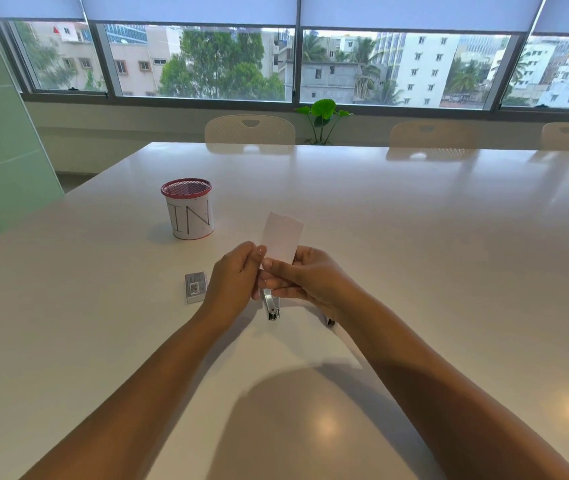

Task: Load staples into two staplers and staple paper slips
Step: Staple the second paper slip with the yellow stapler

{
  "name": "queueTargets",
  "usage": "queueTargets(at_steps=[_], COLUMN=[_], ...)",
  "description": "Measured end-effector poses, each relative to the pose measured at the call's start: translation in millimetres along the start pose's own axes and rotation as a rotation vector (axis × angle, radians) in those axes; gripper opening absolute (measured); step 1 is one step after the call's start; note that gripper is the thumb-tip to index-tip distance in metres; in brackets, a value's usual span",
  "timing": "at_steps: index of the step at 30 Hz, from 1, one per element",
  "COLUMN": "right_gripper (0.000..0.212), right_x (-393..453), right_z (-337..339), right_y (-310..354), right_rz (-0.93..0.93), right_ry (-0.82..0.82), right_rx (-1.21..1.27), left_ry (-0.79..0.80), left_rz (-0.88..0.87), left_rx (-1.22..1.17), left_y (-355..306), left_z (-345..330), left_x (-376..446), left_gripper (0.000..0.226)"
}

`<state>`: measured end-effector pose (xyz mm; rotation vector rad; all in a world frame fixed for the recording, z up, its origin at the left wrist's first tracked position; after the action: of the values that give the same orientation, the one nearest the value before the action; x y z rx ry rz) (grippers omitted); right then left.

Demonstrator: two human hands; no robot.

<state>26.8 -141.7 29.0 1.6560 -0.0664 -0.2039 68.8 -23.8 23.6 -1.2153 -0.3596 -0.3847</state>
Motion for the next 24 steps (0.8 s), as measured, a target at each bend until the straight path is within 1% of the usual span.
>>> queueTargets(at_steps=[2, 4, 8, 10, 13, 15, 16, 17, 18, 20, 21, 22, 24], right_gripper=[0.013, 0.022, 0.024, 0.024, 0.023, 0.024, 0.027, 0.032, 0.036, 0.040, 0.041, 0.044, 0.056], right_x=[-0.9, -0.6, 6.7, 9.2, 6.5, 3.5, 2.7, 3.0, 3.7, 3.1, 2.8, 3.0, 5.2], right_z=[0.4, 4.4, 18.8, 23.1, 19.8, 14.2, 14.3, 17.7, 24.1, 40.3, 48.8, 57.1, 70.9], right_y=[0.3, 2.4, 5.9, 5.9, 6.9, 8.2, 9.9, 13.4, 18.8, 29.9, 33.0, 34.0, 29.4], right_rz=[-0.004, -0.010, 0.007, 0.019, 0.007, 0.018, 0.052, 0.125, 0.228, 0.405, 0.417, 0.381, 0.225], right_ry=[0.004, -0.032, -0.149, -0.177, -0.117, -0.070, -0.098, -0.172, -0.269, -0.450, -0.513, -0.547, -0.549], right_rx=[-0.006, -0.027, -0.065, -0.071, -0.085, -0.128, -0.167, -0.244, -0.375, -0.725, -0.869, -0.972, -1.133], left_ry=[-0.004, 0.011, 0.133, 0.179, 0.193, 0.161, 0.139, 0.113, 0.081, 0.013, -0.010, -0.021, -0.021], left_rz=[0.027, 0.068, 0.108, 0.112, 0.152, 0.133, 0.116, 0.104, 0.095, 0.078, 0.070, 0.062, 0.041], left_rx=[0.012, 0.013, -0.012, -0.052, -0.139, -0.115, -0.097, -0.079, -0.060, 0.003, 0.034, 0.055, 0.077], left_y=[0.9, 3.5, 4.3, 0.5, -1.6, -1.3, -1.0, -0.5, 0.3, 2.8, 4.2, 4.9, 4.1], left_z=[0.6, 1.0, -4.7, -6.7, -6.0, -5.2, -4.8, -4.1, -2.7, 1.1, 2.7, 3.6, 3.5], left_x=[1.0, 3.0, -0.7, -4.2, -5.1, -4.2, -3.8, -2.9, -1.5, 1.8, 3.0, 3.5, 2.8], left_gripper=[0.032, 0.032, 0.030, 0.030, 0.036, 0.038, 0.037, 0.033, 0.029, 0.030, 0.031, 0.032, 0.031])
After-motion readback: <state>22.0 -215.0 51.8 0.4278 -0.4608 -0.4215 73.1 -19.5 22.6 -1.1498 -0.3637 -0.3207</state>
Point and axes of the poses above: each hand's wrist, its own x-axis towards the middle knuckle, its own z-axis out of the back of the hand, y = z × x, the point moved 4 cm from there along x, towards the middle knuckle, and after that the axes turned 10 degrees about -y, right-handed, at the moved point
